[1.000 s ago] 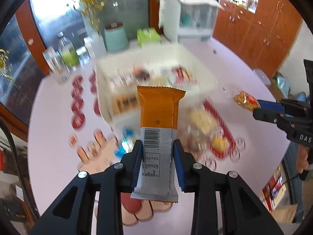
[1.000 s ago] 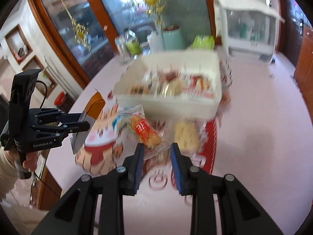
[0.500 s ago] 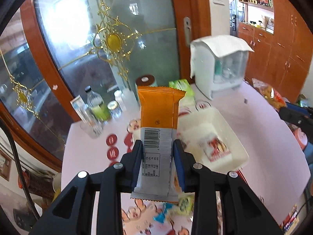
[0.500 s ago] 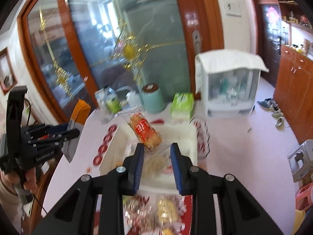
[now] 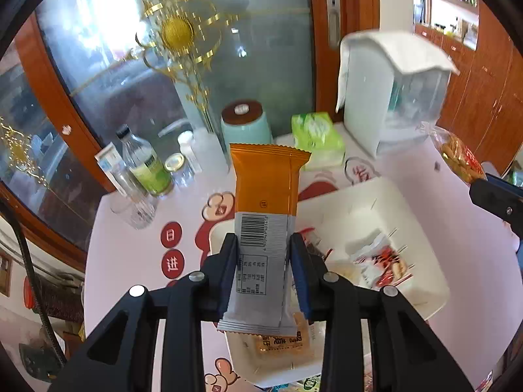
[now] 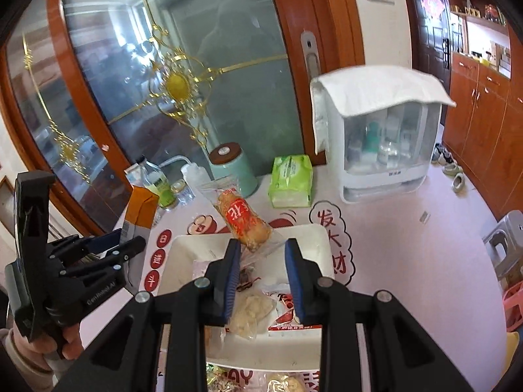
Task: Organize snacks
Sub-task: 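Carry both packets over the white tray and release them inside, then move both tools back over the remaining snack pile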
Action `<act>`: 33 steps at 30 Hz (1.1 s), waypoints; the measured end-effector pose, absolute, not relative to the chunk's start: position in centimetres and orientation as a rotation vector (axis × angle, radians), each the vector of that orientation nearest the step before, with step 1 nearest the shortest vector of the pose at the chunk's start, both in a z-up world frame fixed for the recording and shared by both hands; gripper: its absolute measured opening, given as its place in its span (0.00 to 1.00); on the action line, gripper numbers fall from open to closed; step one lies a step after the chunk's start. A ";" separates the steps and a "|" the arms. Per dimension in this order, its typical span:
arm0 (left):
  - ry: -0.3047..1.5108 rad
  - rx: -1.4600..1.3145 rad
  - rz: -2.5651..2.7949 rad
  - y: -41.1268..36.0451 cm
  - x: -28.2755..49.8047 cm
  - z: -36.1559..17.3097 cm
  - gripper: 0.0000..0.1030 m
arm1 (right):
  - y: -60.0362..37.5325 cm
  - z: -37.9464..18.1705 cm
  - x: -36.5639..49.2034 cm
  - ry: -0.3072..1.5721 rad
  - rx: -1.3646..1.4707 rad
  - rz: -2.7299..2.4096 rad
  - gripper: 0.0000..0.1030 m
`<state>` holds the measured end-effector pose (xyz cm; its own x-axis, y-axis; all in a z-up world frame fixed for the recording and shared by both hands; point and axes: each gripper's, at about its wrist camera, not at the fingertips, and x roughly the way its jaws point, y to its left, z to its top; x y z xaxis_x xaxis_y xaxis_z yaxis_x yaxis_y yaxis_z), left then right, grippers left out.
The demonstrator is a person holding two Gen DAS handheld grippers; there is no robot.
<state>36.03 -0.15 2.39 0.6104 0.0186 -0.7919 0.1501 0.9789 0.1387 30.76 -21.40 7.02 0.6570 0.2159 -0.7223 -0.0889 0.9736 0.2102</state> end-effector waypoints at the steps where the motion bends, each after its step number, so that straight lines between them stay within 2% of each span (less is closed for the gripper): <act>1: 0.930 0.201 -0.075 -0.2 36.3 1.6 0.31 | -21.2 6.3 31.2 0.854 0.159 0.171 0.27; 3: 0.968 0.194 -0.071 -0.2 36.8 0.0 0.31 | -20.8 4.9 31.9 0.887 0.157 0.166 0.28; 4: 0.985 0.191 -0.063 -0.1 37.0 -0.6 0.41 | -20.6 4.1 32.2 0.910 0.159 0.166 0.28; 5: 1.012 0.190 -0.055 -0.1 37.2 -1.4 0.66 | -20.5 3.3 32.5 0.936 0.161 0.164 0.28; 7: 1.039 0.191 -0.043 0.0 37.2 -2.5 0.87 | -20.3 1.9 32.8 0.976 0.170 0.164 0.28; 15: 1.088 0.229 -0.046 -0.4 35.5 -4.4 0.87 | -20.1 -0.6 31.6 1.051 0.180 0.199 0.34; 33: 1.091 0.192 -0.037 -0.8 30.7 -2.8 0.87 | -20.9 1.1 26.1 1.025 0.164 0.228 0.38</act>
<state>30.74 -0.78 -2.81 0.4627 0.0645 -0.8842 0.1240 0.9828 0.1367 26.05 -20.89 1.05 0.4989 0.2644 -0.8253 -0.1112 0.9640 0.2416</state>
